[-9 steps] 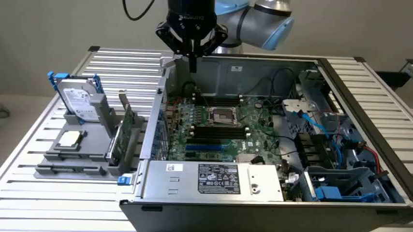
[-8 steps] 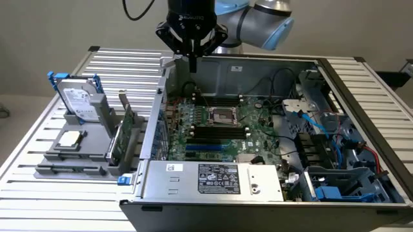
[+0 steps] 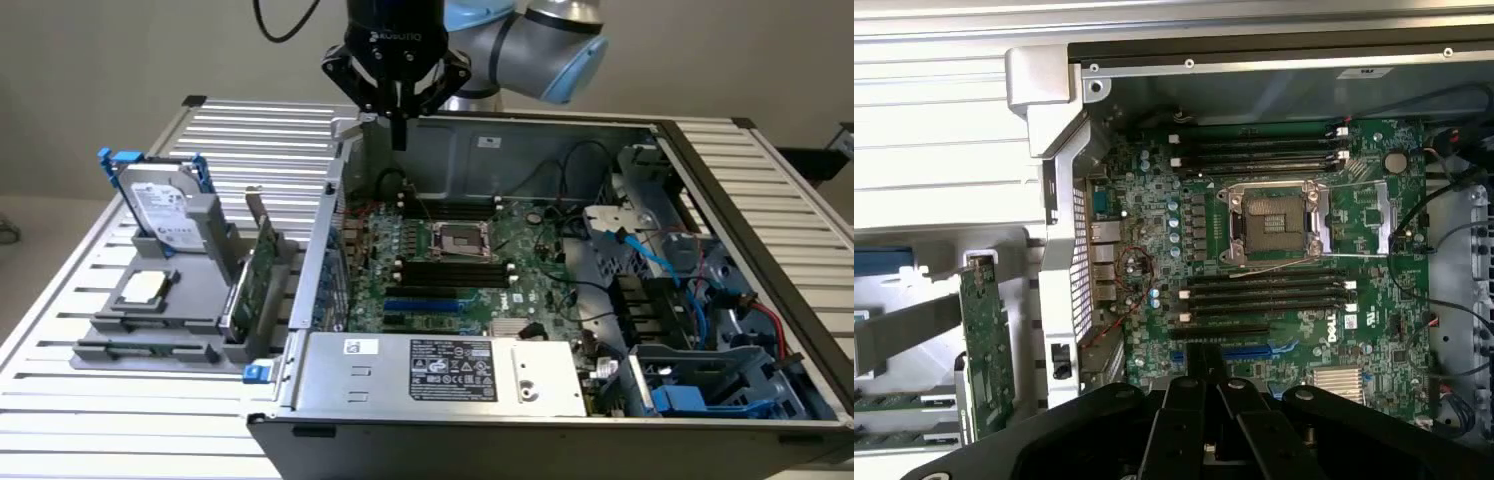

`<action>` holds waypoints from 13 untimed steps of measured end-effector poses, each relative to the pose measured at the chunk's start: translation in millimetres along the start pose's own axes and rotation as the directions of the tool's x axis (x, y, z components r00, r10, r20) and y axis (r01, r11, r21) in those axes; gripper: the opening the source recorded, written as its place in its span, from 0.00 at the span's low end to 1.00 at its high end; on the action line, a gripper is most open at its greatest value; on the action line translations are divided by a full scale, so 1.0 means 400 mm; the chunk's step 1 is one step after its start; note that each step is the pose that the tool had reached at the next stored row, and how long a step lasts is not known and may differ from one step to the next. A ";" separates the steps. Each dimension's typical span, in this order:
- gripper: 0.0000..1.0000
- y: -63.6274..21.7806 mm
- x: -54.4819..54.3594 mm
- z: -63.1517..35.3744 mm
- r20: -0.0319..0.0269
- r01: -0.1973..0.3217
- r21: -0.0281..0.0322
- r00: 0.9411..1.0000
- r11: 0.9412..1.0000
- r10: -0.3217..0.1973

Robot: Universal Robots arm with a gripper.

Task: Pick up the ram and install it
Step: 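Reach for the ram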

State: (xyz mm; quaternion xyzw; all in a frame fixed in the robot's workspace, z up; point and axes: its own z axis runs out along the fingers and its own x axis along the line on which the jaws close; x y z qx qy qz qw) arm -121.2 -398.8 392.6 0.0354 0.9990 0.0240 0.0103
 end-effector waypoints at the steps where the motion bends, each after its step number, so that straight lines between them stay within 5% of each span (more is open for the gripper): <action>1: 0.11 0.000 0.002 0.000 0.000 0.000 0.000 1.000 1.000 0.000; 10: 0.11 -0.028 0.091 -0.001 0.000 0.000 0.000 1.000 1.000 0.000; 13: 0.11 -0.040 0.098 -0.001 0.000 0.003 0.000 1.000 1.000 -0.003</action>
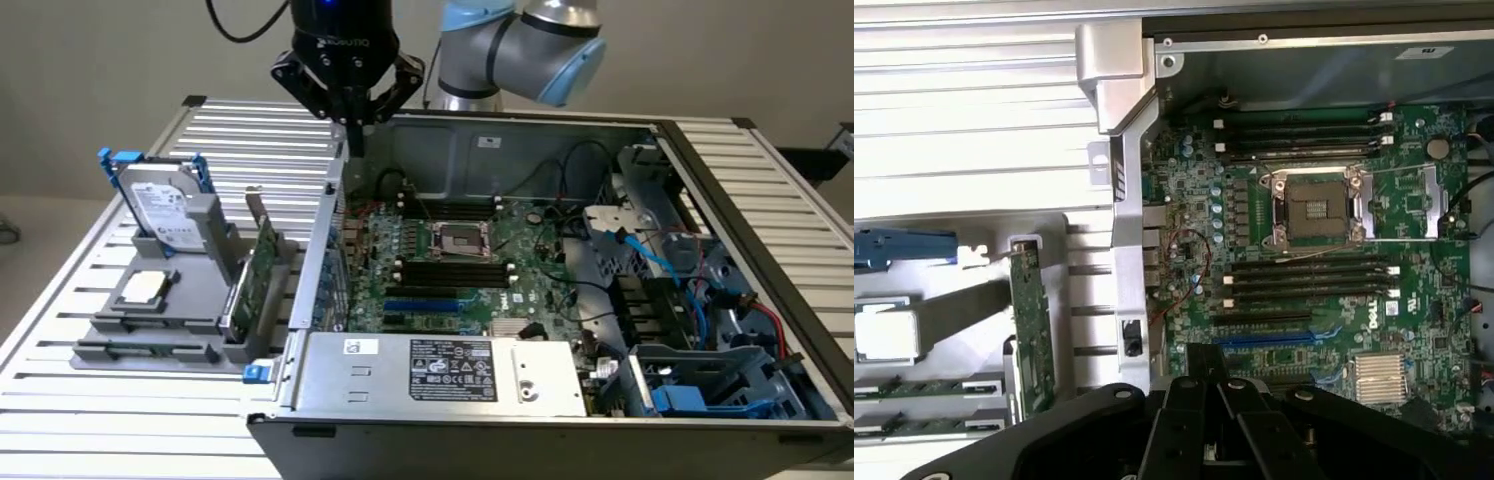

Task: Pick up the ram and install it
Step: 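Reach for the ram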

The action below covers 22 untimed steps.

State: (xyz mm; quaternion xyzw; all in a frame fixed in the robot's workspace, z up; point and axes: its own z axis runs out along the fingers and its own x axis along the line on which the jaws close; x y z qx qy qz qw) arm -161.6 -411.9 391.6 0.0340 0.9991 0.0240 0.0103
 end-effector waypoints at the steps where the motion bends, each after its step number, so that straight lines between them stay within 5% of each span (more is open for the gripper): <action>1: 0.11 -0.003 0.001 0.000 0.000 0.001 0.000 1.000 1.000 -0.001; 8: 0.11 -0.023 0.026 0.001 0.000 0.004 0.000 1.000 1.000 -0.004; 22: 0.11 -0.059 0.162 0.012 0.000 0.004 0.000 1.000 1.000 -0.004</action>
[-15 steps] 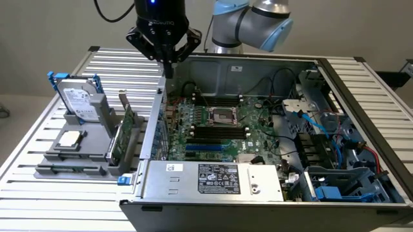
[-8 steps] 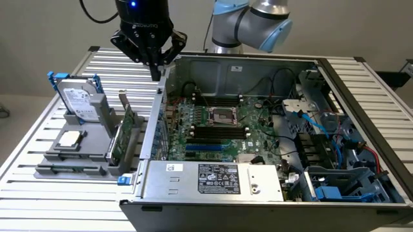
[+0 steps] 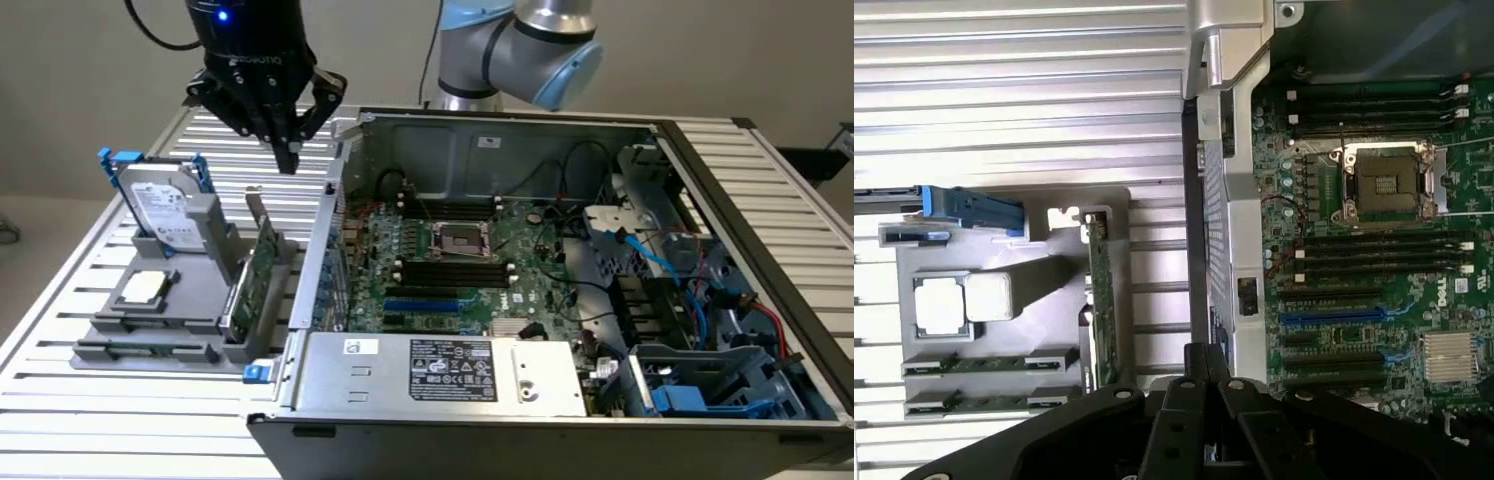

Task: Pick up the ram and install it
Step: 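Reach for the ram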

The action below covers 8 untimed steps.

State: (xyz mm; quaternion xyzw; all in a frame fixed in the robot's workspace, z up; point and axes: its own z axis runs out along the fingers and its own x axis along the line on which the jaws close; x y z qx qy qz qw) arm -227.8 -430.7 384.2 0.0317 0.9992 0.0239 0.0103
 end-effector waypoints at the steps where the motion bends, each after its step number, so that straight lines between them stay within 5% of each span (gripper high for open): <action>1: 0.11 -0.002 0.007 0.000 0.000 0.000 0.000 1.000 1.000 0.000; 8: 0.11 -0.018 0.056 0.004 0.000 0.000 0.001 1.000 1.000 0.000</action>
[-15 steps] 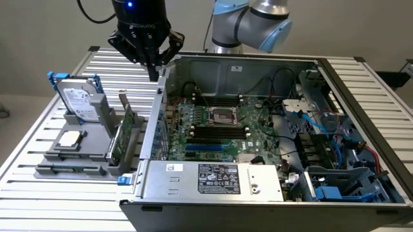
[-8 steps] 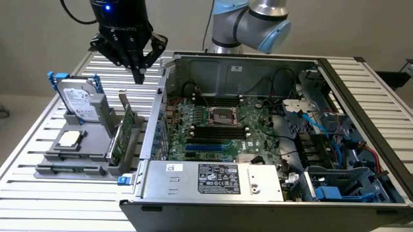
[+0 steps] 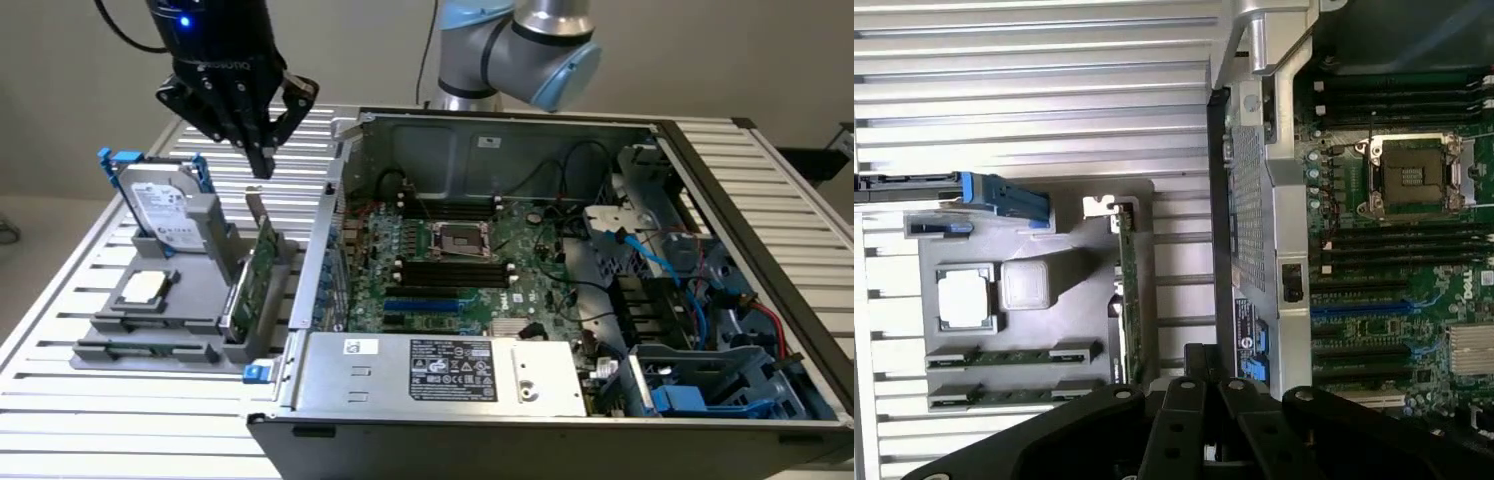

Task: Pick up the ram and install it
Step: 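Reach for the ram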

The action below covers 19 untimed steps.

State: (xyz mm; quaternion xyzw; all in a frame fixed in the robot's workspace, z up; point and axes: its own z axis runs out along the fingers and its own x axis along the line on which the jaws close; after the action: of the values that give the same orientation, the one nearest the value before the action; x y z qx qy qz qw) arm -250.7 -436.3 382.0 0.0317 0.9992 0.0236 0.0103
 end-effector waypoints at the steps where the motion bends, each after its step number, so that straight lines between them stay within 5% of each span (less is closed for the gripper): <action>1: 0.11 -0.002 0.009 0.001 0.000 0.000 0.000 1.000 1.000 0.000; 19: 0.11 -0.041 0.137 0.017 -0.002 0.000 0.001 1.000 1.000 0.000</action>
State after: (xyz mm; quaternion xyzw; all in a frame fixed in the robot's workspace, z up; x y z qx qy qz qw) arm -306.4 -448.8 373.3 0.0316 0.9992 0.0231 0.0093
